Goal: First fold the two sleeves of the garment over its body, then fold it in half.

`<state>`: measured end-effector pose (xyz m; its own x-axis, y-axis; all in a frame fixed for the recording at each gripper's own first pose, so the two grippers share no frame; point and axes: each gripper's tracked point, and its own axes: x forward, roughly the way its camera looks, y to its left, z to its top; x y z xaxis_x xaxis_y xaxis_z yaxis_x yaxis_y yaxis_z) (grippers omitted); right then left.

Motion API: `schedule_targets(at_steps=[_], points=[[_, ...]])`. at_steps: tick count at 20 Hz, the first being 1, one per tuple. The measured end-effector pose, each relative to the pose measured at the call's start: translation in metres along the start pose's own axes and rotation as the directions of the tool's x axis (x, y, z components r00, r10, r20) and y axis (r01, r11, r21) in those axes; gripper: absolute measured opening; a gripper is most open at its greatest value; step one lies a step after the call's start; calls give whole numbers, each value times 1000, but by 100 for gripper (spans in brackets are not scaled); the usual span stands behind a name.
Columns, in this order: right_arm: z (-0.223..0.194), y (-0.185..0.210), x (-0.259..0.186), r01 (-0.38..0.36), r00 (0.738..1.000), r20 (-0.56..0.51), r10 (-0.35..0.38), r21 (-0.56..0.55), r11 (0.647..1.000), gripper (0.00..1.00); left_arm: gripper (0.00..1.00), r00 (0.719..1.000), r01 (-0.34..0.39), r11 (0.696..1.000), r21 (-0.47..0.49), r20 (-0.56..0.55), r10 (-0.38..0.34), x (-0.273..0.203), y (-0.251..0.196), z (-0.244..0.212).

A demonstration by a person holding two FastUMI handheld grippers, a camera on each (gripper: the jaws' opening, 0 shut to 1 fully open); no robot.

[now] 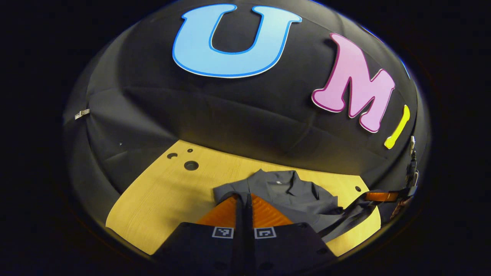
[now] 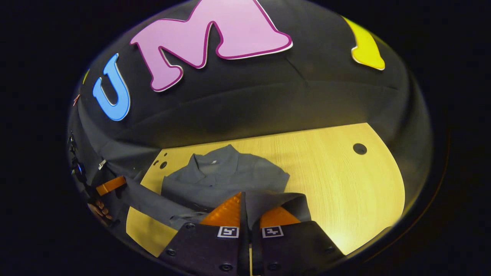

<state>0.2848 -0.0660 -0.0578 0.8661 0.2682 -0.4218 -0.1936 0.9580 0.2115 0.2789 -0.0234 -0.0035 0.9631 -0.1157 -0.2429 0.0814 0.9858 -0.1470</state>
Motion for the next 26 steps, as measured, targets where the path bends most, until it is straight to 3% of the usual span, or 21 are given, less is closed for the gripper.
schedule_targets(at_steps=[6, 9, 12, 13, 15, 16, 17, 18, 19, 22, 25, 26], points=[[32, -10, 60, 5, 1000, 21, -4, -12, 1000, 7, 5, 1000, -9, 995, -102, -7, 8, 76, 18, 2], [31, -18, 92, 15, 1000, 10, -15, -18, 1000, 7, 5, 998, -55, 998, -34, -7, 55, 106, 38, -9], [21, -26, 114, 49, 998, -26, -49, 5, 999, 8, 5, 999, -36, 999, -32, 17, 37, 126, 25, -9], [19, -30, 117, 54, 998, -34, -54, 14, 998, 16, 5, 999, -36, 999, -20, 20, 37, 128, 22, -9], [15, -34, 121, 70, 997, -42, -70, 17, 997, 21, 7, 999, -44, 999, 19, 12, 44, 132, 19, -12], [14, -32, 121, 68, 997, -45, -67, 20, 998, 17, 12, 998, -57, 998, 39, 6, 57, 131, 18, -13], [14, -31, 122, 66, 997, -47, -65, 19, 998, 32, 5, 997, -74, 995, 62, 11, 74, 128, 18, -11], [14, -30, 119, 58, 997, -50, -57, 18, 998, 39, 19, 997, -77, 994, 79, 22, 75, 126, 16, -6], [13, -27, 116, 49, 997, -55, -48, 20, 999, 52, 20, 997, -71, 994, 85, 28, 69, 122, 13, -2], [20, -27, 98, 68, 997, -29, -68, 3, 998, 88, 59, 995, -74, 992, 102, 68, 67, 100, 15, 18], [31, -29, 71, 80, 997, 7, -80, -15, 997, 100, 90, 992, -85, 989, 117, 106, 73, 69, 20, 38], [36, -32, 59, 91, 995, 31, -90, -35, 995, 99, 94, 990, -90, 989, 120, 117, 76, 55, 21, 42]])
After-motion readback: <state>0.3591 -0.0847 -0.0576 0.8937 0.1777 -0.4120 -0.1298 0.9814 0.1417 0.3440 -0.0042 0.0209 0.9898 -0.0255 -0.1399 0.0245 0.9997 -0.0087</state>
